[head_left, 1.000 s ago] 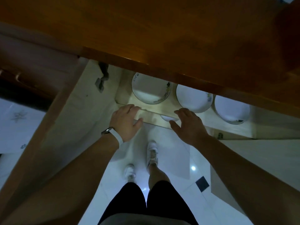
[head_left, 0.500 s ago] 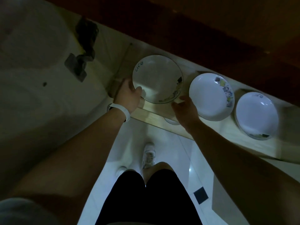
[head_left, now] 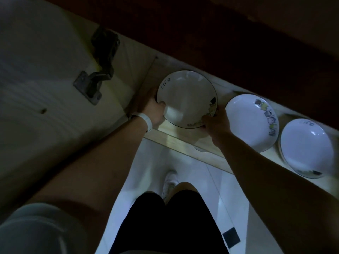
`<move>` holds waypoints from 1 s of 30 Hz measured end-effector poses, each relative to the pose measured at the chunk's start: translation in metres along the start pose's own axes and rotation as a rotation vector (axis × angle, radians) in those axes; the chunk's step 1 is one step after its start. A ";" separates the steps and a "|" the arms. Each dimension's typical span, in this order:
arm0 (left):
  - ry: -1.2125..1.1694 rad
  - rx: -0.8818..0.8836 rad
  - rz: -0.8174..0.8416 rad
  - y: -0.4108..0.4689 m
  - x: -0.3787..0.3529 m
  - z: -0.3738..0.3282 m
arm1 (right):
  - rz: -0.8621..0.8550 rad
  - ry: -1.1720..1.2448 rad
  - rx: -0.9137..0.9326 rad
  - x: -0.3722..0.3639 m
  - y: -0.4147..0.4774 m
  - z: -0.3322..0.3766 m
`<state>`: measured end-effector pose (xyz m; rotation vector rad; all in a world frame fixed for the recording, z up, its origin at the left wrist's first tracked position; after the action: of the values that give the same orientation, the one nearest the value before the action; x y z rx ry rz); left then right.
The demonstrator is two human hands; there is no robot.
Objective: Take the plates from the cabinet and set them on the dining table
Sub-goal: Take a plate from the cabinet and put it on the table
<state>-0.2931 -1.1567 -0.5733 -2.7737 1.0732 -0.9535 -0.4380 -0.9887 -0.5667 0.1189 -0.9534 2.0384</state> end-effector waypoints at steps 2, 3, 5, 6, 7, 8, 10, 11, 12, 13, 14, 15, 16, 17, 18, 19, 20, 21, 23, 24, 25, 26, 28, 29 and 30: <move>-0.068 -0.002 0.007 0.001 -0.001 0.000 | 0.001 0.022 0.033 0.002 -0.001 -0.001; -0.117 -0.007 0.002 0.000 -0.001 0.000 | -0.002 0.021 0.050 0.004 -0.003 -0.002; -0.195 -0.027 0.004 -0.006 0.001 -0.003 | -0.020 0.021 0.069 0.006 -0.011 -0.003; -0.222 -0.027 0.018 -0.010 0.002 -0.004 | -0.033 0.015 0.074 0.008 -0.015 -0.004; -0.249 -0.028 0.028 -0.014 0.003 -0.005 | -0.041 0.004 0.084 0.010 -0.020 -0.005; -0.278 -0.027 0.026 -0.020 0.005 -0.006 | -0.041 0.001 0.100 0.012 -0.026 -0.006; -0.324 -0.031 0.005 -0.036 0.011 -0.011 | -0.031 0.021 0.112 0.017 -0.038 -0.006; -0.336 -0.034 -0.006 -0.044 0.015 -0.015 | -0.023 0.038 0.112 0.020 -0.046 -0.005; -0.343 -0.042 -0.013 -0.053 0.018 -0.019 | -0.017 0.054 0.120 0.023 -0.055 -0.003; -0.345 -0.050 -0.017 -0.061 0.022 -0.023 | -0.015 0.062 0.136 0.026 -0.066 -0.001; -0.346 -0.057 -0.016 -0.070 0.026 -0.027 | -0.015 0.064 0.157 0.029 -0.077 0.002; -0.353 -0.061 -0.014 -0.077 0.031 -0.031 | -0.010 0.068 0.170 0.031 -0.088 0.004; -0.361 -0.060 -0.008 -0.085 0.036 -0.035 | -0.002 0.076 0.170 0.034 -0.098 0.006; -0.374 -0.056 0.001 -0.093 0.040 -0.040 | 0.008 0.090 0.152 0.037 -0.109 0.006; -0.382 -0.050 0.011 -0.103 0.044 -0.045 | 0.021 0.109 0.125 0.040 -0.120 0.006; -0.382 -0.041 0.020 -0.114 0.049 -0.049 | 0.038 0.133 0.101 0.043 -0.130 0.004; -0.377 -0.030 0.030 -0.125 0.053 -0.052 | 0.058 0.155 0.087 0.047 -0.141 0.003; -0.376 -0.015 0.041 -0.136 0.058 -0.055 | 0.072 0.169 0.075 0.051 -0.153 0.001; -0.402 0.011 0.064 -0.159 0.066 -0.061 | 0.072 0.188 0.049 0.059 -0.178 -0.002; -0.423 0.019 0.077 -0.170 0.070 -0.064 | 0.065 0.204 0.038 0.063 -0.190 -0.004; -0.451 0.021 0.091 -0.182 0.073 -0.068 | 0.065 0.225 0.027 0.067 -0.202 -0.006; -0.479 0.019 0.105 -0.194 0.077 -0.073 | 0.069 0.243 0.018 0.071 -0.215 -0.009; -0.523 0.023 0.133 -0.219 0.083 -0.081 | 0.053 0.243 0.006 0.079 -0.240 -0.013; -0.538 0.030 0.157 -0.231 0.085 -0.086 | 0.031 0.227 0.006 0.083 -0.254 -0.015; -0.551 0.031 0.185 -0.244 0.088 -0.089 | 0.015 0.214 0.012 0.088 -0.268 -0.017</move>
<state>-0.1440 -1.0074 -0.3986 -2.6009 1.1616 -0.1604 -0.2911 -0.8283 -0.3869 -0.0991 -0.8100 2.0241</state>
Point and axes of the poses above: each hand's wrist, its own y-axis towards the middle knuckle, its own x-axis out of the back of the hand, z = x × y, the point moved 1 cm from there along y, towards the middle knuckle, and after that the axes turned 8 degrees about -x, right-handed, at the moved point
